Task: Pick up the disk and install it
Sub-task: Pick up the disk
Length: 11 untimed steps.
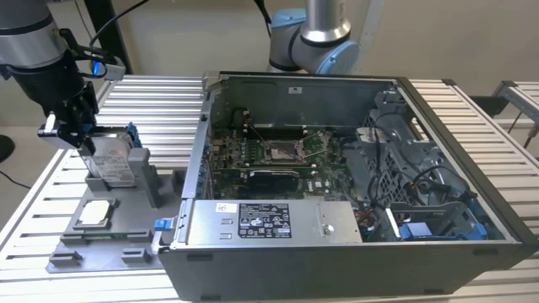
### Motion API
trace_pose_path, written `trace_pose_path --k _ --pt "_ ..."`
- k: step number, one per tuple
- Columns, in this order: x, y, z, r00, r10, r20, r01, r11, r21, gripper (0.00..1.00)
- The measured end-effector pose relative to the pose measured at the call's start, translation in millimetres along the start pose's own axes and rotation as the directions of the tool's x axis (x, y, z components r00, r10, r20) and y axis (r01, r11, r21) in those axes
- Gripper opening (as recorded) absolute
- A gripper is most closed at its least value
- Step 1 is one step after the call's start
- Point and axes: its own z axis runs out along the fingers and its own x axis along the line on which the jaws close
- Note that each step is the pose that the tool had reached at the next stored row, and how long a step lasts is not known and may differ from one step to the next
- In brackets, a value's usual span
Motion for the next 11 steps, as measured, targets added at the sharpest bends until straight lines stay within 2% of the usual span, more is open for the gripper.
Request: trace_pose_path --k 11 --pt "0.0 0.0 0.0 1.0 0.0 0.0 0.0 1.0 -0.0005 0.0"
